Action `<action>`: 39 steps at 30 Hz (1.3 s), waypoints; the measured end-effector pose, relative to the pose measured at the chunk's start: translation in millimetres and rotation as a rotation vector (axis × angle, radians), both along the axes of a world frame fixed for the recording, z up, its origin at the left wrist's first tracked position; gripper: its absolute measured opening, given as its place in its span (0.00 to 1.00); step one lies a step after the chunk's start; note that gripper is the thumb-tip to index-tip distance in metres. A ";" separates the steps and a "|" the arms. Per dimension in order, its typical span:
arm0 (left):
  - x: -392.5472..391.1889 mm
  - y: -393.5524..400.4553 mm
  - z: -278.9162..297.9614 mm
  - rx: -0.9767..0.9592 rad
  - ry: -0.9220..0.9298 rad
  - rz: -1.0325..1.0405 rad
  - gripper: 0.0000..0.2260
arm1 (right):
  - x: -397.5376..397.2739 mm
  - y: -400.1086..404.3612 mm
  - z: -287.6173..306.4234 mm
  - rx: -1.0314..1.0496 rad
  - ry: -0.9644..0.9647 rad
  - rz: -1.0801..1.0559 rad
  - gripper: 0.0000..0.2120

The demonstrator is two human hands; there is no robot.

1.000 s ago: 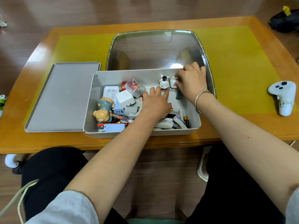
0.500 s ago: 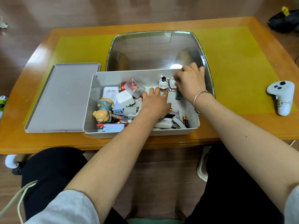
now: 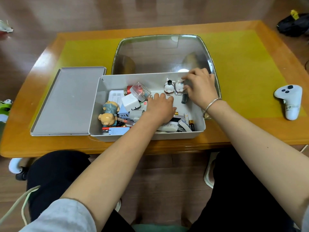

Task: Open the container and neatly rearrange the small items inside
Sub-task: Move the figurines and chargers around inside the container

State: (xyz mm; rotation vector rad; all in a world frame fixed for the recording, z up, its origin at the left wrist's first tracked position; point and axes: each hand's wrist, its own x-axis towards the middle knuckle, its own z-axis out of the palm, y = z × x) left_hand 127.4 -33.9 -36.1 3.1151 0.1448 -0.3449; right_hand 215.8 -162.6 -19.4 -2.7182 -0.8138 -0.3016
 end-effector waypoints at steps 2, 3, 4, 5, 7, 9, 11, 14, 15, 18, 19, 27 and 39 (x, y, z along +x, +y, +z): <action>-2.8 -1.4 1.6 -0.009 -0.034 -0.024 0.19 | -0.1 -7.7 1.3 0.076 0.036 -0.018 0.13; -3.7 -2.5 1.6 -0.017 -0.056 -0.041 0.18 | -0.2 -11.0 1.7 0.107 0.065 -0.018 0.14; -3.8 -4.0 1.1 -0.035 -0.076 -0.063 0.18 | -0.7 -13.7 1.6 0.131 0.093 -0.007 0.14; -3.3 -5.6 0.1 -0.066 -0.086 -0.090 0.17 | -1.7 -15.4 1.3 0.149 0.112 0.015 0.14; -0.2 -9.6 -3.1 -0.138 -0.072 -0.148 0.19 | -4.6 -16.0 0.8 0.170 0.119 0.062 0.15; 4.2 -13.3 -7.2 -0.162 -0.054 -0.190 0.21 | -6.6 -15.2 1.6 0.196 0.107 0.070 0.15; 8.6 -16.6 -11.5 -0.156 -0.043 -0.202 0.23 | -7.6 -14.4 2.3 0.216 0.102 0.060 0.15; 13.9 -18.9 -15.7 -0.145 -0.015 -0.199 0.25 | -8.3 -13.5 1.2 0.221 0.110 0.044 0.16; 15.3 -18.6 -16.2 -0.138 -0.008 -0.197 0.25 | -8.3 -13.1 0.8 0.223 0.112 0.040 0.15; 16.6 -17.4 -17.1 -0.110 -0.001 -0.194 0.25 | -8.6 -12.6 -0.1 0.237 0.107 0.034 0.15; 16.3 -17.4 -16.7 -0.105 0.001 -0.197 0.25 | -8.6 -12.9 -0.3 0.243 0.100 0.037 0.15; 12.7 2.3 -13.4 -0.172 0.042 -0.253 0.25 | -6.7 -13.4 -4.1 0.247 0.061 0.044 0.14; 12.5 -3.1 -2.8 -0.264 -0.441 -0.084 0.10 | 12.7 -3.7 4.7 0.004 -0.018 -0.006 0.11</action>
